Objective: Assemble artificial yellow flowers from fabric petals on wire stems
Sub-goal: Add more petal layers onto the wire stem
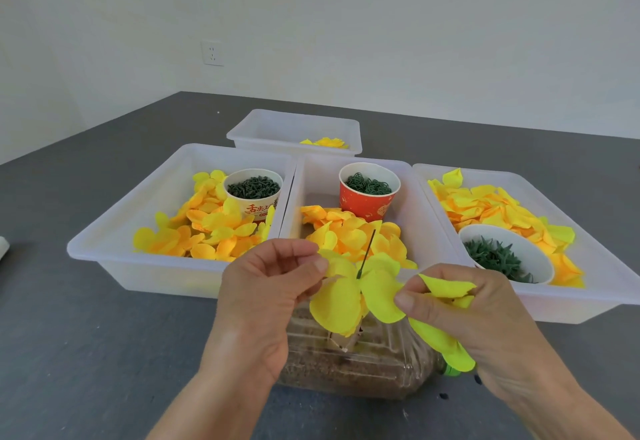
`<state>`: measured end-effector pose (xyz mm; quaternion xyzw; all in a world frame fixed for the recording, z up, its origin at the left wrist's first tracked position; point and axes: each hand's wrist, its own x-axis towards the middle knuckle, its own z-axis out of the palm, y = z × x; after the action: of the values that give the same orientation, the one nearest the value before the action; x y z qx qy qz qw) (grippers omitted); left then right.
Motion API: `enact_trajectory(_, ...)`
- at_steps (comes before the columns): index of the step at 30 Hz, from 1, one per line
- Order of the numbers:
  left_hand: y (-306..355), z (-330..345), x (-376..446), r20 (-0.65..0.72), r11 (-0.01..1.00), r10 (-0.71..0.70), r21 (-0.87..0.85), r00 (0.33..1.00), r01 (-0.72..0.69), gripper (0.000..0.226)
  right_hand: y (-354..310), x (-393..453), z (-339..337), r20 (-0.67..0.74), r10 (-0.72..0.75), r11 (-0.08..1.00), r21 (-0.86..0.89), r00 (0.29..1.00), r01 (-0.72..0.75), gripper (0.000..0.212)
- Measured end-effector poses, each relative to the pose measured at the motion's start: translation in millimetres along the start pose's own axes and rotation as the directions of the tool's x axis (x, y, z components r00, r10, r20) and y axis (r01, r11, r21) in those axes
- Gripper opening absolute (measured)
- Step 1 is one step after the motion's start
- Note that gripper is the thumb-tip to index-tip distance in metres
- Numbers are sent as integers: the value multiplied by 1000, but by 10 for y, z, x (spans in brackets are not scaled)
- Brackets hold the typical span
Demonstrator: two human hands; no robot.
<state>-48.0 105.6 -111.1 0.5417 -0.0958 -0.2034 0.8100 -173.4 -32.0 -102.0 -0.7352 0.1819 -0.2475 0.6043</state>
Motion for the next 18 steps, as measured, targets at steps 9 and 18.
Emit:
enact_trajectory(9, -132, -47, -155, -24, 974, 159, 170, 987, -153, 44, 120, 57, 13, 7, 235, 969, 73, 972, -235, 11)
enact_trajectory(18, -166, -53, -197, 128, 911, 133, 376, 983, -172, 50, 174, 109, 78, 0, 264, 964, -10, 965, -264, 15)
